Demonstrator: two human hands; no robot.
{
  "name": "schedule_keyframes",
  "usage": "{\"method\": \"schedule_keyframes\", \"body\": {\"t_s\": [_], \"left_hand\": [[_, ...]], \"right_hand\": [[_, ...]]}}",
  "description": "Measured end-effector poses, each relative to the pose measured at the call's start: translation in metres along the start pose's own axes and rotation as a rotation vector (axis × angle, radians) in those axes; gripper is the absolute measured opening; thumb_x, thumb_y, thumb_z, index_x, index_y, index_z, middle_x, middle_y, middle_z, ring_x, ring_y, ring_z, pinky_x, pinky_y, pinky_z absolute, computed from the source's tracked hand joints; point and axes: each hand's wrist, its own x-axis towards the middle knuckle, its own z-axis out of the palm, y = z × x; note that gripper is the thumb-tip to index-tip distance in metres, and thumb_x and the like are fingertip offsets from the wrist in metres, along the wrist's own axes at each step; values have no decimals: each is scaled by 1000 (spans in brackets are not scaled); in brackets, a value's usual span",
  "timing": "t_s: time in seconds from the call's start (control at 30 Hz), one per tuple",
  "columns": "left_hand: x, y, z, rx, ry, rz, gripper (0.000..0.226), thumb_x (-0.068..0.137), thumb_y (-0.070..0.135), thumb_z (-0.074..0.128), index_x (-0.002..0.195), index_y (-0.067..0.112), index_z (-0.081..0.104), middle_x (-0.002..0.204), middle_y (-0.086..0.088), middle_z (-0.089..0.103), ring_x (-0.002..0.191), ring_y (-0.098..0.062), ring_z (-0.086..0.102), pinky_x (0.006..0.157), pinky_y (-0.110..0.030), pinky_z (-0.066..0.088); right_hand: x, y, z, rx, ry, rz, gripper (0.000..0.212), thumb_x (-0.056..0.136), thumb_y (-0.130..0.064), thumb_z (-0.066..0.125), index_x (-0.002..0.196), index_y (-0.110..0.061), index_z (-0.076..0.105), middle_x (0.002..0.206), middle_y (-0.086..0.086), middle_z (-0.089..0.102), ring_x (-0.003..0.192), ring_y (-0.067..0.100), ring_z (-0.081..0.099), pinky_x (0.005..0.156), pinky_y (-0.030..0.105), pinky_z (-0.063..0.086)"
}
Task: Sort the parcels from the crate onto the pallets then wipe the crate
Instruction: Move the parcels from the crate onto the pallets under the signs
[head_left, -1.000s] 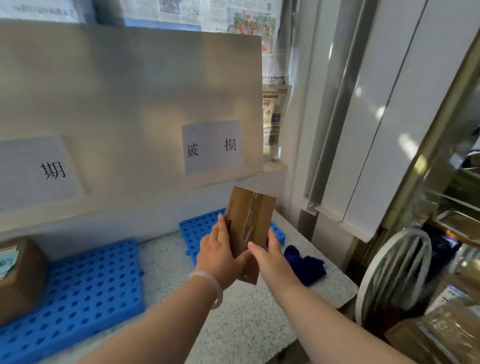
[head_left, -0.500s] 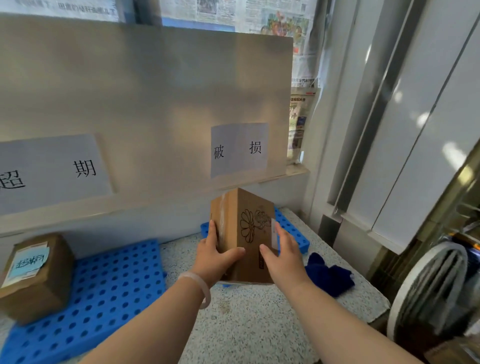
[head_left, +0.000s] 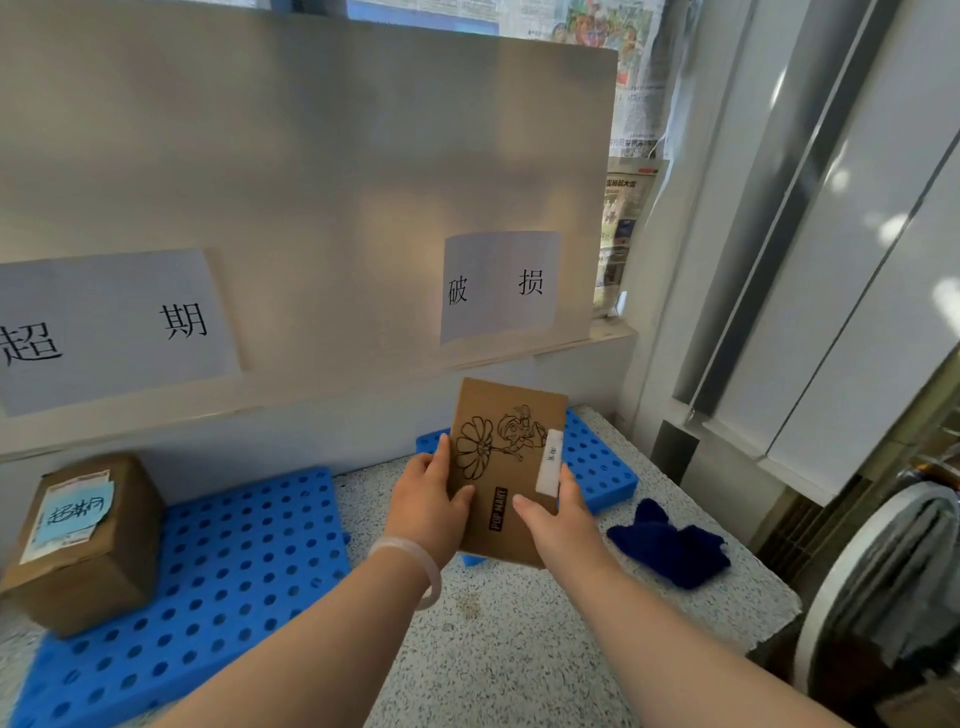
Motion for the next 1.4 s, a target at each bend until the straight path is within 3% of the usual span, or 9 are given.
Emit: {"method": "schedule_keyframes", "body": {"t_s": [0.17,0.37,0.53,0.7,0.9,1.03,1.17,1.27,1.4], "left_hand": [[2,-7,4,-52,-79,-124,124,57,89,52,154,37,-5,154,-2,19,141,-27,25,115,-48,32],[7,-9,-3,-156,-69,-183,120,52,82,56,147,55,-13,161,-3,-4,147,-37,11,117,-56,23],[13,-20,-12,-361,-74,-212,118,56,76,68,151,50,3,153,-6,19,135,-32,34,109,-49,39],[21,-38,-16,-636,-161,-223,122,46,78,79,146,58,12,147,-5,37,121,-29,53,96,-49,52],[17,-47,-28,-895,-226,-220,68,94,31,60,148,49,22,131,2,61,109,-21,65,85,-36,58],[16,-64,-33,-832,-147,-224,49,101,31,49,130,64,29,128,10,62,113,-16,63,100,-42,51],[8,-85,-42,-679,-65,-162,51,101,40,43,121,79,16,127,23,56,113,-6,60,97,-30,51],[1,-106,-55,-426,-62,-93,50,101,45,40,126,74,7,131,20,53,112,-1,57,90,-22,51],[-6,-144,-76,-266,-37,-88,69,82,71,48,140,63,10,137,18,45,120,-3,50,100,-31,50]], "right_hand": [[-7,-11,19,26,-52,-108,62,97,-25,50,153,-39,26,142,-9,38,125,9,37,101,34,36],[-11,-19,39,-73,-14,-240,61,84,-40,40,145,-44,39,150,-17,34,139,9,26,117,47,29],[1,-17,33,-312,8,-363,42,101,-31,44,143,-40,45,150,-19,36,138,6,23,118,45,26],[20,-12,33,-409,18,-303,58,97,-46,52,148,-51,26,162,-11,11,147,18,12,118,51,23],[25,-11,51,-116,-143,-226,77,93,-41,62,150,-53,12,143,-11,39,123,10,45,100,29,44],[31,-12,71,-167,-162,-243,80,92,-42,64,150,-53,11,141,-11,41,124,11,46,103,34,44],[38,-12,94,-226,-232,-233,80,92,-44,62,150,-54,7,143,-10,40,123,10,45,104,35,44],[45,-11,120,-275,-309,-231,78,94,-44,61,148,-57,7,140,-8,39,121,12,46,104,38,46],[50,-8,160,-322,-438,-218,76,95,-39,60,149,-56,10,136,-5,39,118,12,48,99,34,49]]}}
